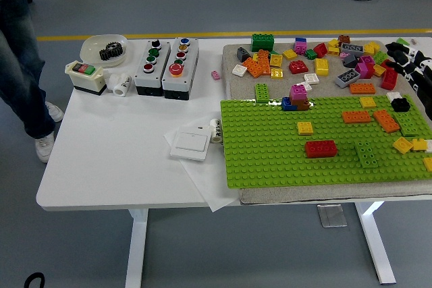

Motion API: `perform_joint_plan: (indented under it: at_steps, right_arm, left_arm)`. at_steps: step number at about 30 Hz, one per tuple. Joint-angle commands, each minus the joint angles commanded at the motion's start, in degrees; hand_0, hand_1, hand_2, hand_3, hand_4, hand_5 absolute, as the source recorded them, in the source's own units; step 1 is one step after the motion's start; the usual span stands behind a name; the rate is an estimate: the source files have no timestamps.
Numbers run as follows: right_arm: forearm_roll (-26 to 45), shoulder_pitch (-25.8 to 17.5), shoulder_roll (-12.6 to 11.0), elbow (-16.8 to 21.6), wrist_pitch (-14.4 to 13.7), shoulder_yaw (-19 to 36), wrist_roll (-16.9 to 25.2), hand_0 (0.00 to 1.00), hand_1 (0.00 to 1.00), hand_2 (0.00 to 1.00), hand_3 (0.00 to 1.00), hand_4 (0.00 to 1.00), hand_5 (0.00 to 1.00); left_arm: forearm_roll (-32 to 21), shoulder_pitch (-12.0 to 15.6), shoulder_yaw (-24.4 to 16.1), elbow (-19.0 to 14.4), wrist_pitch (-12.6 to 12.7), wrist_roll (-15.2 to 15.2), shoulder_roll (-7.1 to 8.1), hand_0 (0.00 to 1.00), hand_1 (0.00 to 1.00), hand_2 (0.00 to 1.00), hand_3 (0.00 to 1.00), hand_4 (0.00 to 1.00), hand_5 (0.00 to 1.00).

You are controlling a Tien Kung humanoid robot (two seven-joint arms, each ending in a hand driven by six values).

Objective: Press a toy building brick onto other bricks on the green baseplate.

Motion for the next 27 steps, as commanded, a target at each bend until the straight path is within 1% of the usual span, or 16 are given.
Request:
perform_joint_plan:
  at_steps: [4,5,6,11,12,17,18,27]
  right_arm:
    - [-4.14,0.05,0.0,-0.14,-0.23,-0.23,1.64,0.931,0.85,0.848,0.884,0.998,0.59]
    - [-6.16,-0.02,-0.02,-0.14,-0.55,-0.3,2.91,0.931,0.85,0.848,0.884,0.998,0.59]
    - [-8.3,-0.14,-0.1,-0.07,-0.7,-0.32,4.04,0.84,0.794,0.795,0.813,0.966,0.499]
    - [-19.22,-0.86,-0.74,0.66,-0.48,-0.11,7.76,0.84,0.794,0.795,0.813,0.966,0.499]
    - [-21.35,-1.02,-0.92,1.01,-0.01,-0.1,8.43,0.803,0.767,0.781,0.781,0.955,0.532]
    - [-30.45,-1.66,-1.71,2.73,1.68,-1.11,10.02,0.803,0.767,0.781,0.781,0.955,0.532]
    - [-32.17,-1.85,-2.09,3.37,2.24,-1.9,10.4,0.812,0.766,0.783,0.757,0.915,0.544]
    - [-38.2,-2.45,-3.45,5.79,4.76,-5.21,10.54,0.817,0.77,0.786,0.748,0.899,0.554]
  left_arm:
    - [-0.07,-0.09,0.08,-0.01,0.0,0.02,0.0,0.754,0.756,0.735,0.599,0.67,0.601]
    - [-0.04,-0.14,0.09,-0.01,-0.03,0.0,0.03,0.754,0.756,0.735,0.599,0.67,0.601]
    - [0.02,-0.19,0.05,-0.01,-0.05,0.0,0.05,0.753,0.754,0.735,0.597,0.67,0.601]
    - [-0.1,-0.27,0.1,0.02,0.01,0.03,0.09,0.753,0.754,0.735,0.597,0.67,0.601]
    - [-0.03,-0.3,0.01,0.03,0.03,0.07,0.09,0.754,0.754,0.735,0.598,0.67,0.601]
    - [0.33,-0.47,-0.18,0.03,-0.01,0.15,0.11,0.754,0.754,0.735,0.598,0.67,0.601]
    - [0.37,-0.51,-0.22,0.04,0.01,0.18,0.11,0.753,0.754,0.734,0.598,0.67,0.601]
    - [0.42,-0.63,-0.23,0.04,-0.05,0.23,0.16,0.753,0.753,0.734,0.598,0.67,0.6]
